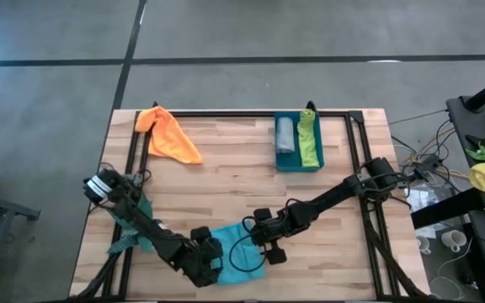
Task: Roll microfiber towels into tight, uniform cylinder then place into a basket
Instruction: Roll the blue towel
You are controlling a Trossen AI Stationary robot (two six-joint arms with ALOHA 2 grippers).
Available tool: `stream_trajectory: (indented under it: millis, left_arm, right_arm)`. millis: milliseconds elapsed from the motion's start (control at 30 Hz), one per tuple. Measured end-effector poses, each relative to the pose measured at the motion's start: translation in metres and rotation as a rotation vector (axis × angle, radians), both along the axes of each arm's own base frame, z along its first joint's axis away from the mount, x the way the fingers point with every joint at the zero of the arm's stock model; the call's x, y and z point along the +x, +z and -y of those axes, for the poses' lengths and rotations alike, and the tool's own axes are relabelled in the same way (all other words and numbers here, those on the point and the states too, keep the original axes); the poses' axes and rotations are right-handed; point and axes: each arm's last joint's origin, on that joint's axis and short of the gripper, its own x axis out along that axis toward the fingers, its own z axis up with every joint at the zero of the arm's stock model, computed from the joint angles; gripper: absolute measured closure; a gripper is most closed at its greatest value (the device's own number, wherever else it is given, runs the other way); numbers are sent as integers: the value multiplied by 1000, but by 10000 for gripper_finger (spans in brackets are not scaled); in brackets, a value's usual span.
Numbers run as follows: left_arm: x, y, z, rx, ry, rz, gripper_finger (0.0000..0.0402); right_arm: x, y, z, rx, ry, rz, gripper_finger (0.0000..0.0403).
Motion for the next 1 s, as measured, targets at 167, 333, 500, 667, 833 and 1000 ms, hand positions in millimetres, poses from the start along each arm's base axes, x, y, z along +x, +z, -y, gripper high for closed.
stream_trajectory:
  millis: [167, 333, 500, 667, 833, 1000]
  left_arm:
    - [-1, 1, 0, -28, -12, -21, 25]
    - [-2, 6, 1, -69, -29, -37, 25]
    - [-4, 13, -1, -110, -46, -58, 25]
    - [-3, 15, -2, -120, -46, -59, 25]
    - [-1, 15, -5, -113, -40, -57, 25]
    - [2, 14, -10, -99, -47, -56, 25]
  right_arm:
    - [5, 7, -1, 5, -9, 15, 33]
    - [9, 11, -3, 23, -37, 29, 33]
    - [12, 14, -4, 41, -57, 45, 33]
    - [17, 19, -6, 56, -52, 97, 33]
    - [19, 21, -7, 67, -51, 122, 33]
    - [19, 21, -7, 68, -51, 124, 33]
